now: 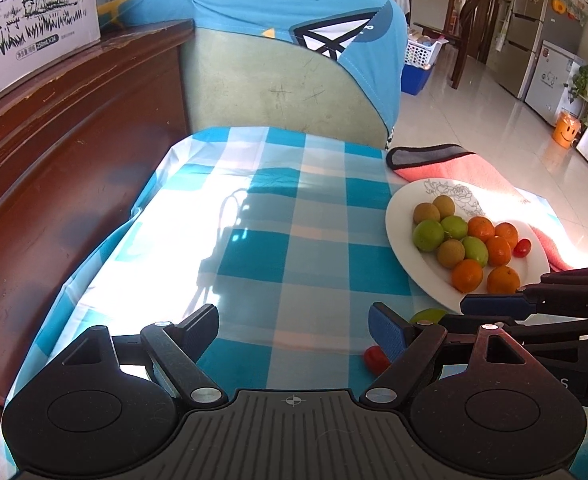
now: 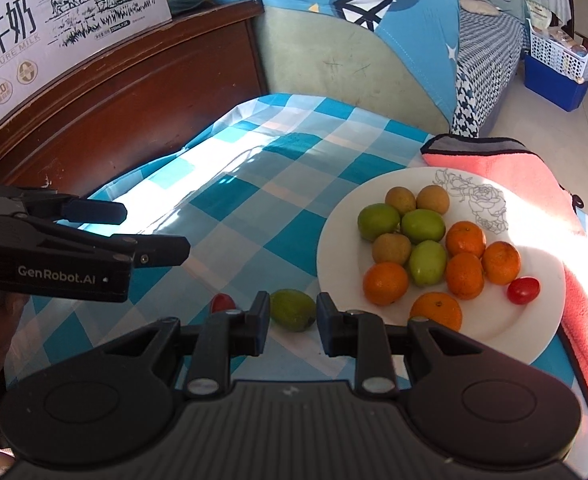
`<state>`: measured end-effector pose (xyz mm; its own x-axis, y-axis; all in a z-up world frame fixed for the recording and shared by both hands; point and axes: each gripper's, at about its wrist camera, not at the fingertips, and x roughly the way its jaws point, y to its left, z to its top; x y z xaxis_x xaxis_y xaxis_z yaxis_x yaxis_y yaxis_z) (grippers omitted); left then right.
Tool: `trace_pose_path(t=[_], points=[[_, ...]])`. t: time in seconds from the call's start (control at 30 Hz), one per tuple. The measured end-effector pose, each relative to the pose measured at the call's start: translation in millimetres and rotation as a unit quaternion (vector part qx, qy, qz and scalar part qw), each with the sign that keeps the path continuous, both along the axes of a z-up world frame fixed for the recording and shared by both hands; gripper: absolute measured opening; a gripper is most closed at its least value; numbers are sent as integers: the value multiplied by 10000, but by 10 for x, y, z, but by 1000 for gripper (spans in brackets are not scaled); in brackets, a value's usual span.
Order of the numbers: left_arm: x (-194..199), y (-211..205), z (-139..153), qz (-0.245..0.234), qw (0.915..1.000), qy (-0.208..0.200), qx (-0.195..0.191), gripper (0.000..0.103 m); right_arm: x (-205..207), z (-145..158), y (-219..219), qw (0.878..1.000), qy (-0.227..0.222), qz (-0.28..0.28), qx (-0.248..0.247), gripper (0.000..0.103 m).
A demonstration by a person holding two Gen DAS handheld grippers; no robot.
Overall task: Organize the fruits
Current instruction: 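Move both grippers back toward the green fruit and red fruit on the cloth, then grasp the green fruit with the right gripper while the left gripper grasps the red fruit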
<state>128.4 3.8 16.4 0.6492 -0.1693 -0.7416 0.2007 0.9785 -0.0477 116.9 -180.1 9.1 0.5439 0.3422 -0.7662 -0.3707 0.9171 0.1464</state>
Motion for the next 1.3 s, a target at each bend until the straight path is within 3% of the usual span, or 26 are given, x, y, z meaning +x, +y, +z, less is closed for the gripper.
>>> trace_pose_path(t=[0.57, 0.8, 1.3], points=[[13, 56, -28, 140, 9998, 98, -39, 83, 52, -160, 220, 9972, -187, 341, -641, 33], [21, 49, -48, 142, 9998, 126, -20, 83, 52, -188, 260, 9970, 40, 454, -618, 33], [6, 39, -69, 84, 9999, 143, 9, 83, 106, -269, 296, 9976, 24, 242, -641, 34]])
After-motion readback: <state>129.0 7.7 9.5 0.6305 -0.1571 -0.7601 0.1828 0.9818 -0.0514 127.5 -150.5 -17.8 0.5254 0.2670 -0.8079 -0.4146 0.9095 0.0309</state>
